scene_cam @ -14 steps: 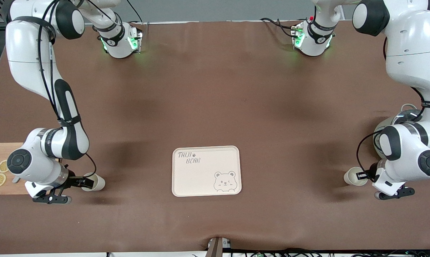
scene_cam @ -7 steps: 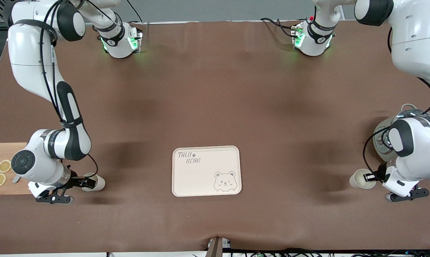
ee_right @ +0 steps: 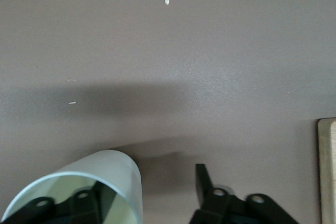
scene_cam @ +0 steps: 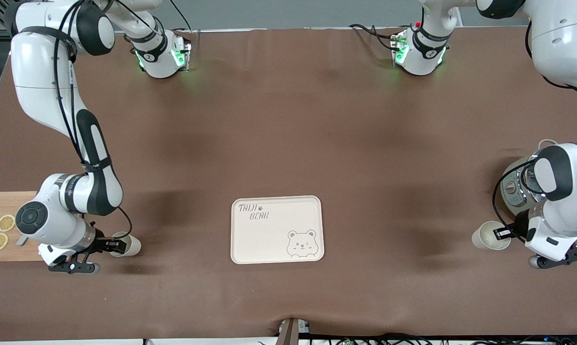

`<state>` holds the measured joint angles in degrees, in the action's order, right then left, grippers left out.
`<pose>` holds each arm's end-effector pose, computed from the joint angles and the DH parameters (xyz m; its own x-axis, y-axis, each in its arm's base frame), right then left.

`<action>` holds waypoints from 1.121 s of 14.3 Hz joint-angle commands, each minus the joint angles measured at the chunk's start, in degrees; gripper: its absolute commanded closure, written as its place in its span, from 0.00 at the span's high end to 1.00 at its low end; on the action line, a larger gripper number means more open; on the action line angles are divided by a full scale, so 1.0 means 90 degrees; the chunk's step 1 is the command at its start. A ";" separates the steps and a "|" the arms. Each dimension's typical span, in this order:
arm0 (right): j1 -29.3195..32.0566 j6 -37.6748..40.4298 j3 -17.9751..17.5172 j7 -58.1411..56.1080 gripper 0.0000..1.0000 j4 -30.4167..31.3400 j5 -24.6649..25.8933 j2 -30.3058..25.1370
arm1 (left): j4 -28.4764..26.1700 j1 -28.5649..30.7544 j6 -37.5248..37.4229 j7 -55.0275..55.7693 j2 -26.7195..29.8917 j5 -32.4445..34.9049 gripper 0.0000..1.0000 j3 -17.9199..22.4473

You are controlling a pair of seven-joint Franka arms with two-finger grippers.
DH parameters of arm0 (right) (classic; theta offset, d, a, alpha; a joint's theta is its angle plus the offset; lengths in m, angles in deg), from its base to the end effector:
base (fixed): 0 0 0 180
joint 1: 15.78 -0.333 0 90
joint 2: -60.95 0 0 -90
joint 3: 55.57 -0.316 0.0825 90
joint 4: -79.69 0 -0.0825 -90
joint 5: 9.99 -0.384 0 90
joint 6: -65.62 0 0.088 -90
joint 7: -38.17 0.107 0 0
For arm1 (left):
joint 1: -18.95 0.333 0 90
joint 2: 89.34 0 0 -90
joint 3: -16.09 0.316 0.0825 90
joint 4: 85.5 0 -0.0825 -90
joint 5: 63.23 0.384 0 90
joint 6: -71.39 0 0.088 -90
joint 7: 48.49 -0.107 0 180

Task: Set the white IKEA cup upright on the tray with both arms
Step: 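Lift the white cups with both grippers off the table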

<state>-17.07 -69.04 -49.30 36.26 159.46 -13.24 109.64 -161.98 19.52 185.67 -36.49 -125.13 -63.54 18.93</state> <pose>0.7419 -0.0463 0.2111 0.9926 -0.0469 0.1117 -0.0518 -0.9978 0.0413 0.7292 0.0352 0.3685 0.9654 0.2578 0.0399 0.2585 -0.9659 -0.0160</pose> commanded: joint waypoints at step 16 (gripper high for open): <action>-0.0178 0.1569 -0.0208 0.0416 0.00 -0.0882 -0.0253 -0.0087 | 0.0246 -0.1536 -0.0452 0.3420 0.0372 -0.0112 0.00 -0.0490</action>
<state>-17.83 -61.03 -50.96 37.85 155.70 -14.12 109.48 -160.31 7.63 182.71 -8.27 -122.09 -63.61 14.23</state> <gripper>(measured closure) 0.952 0.956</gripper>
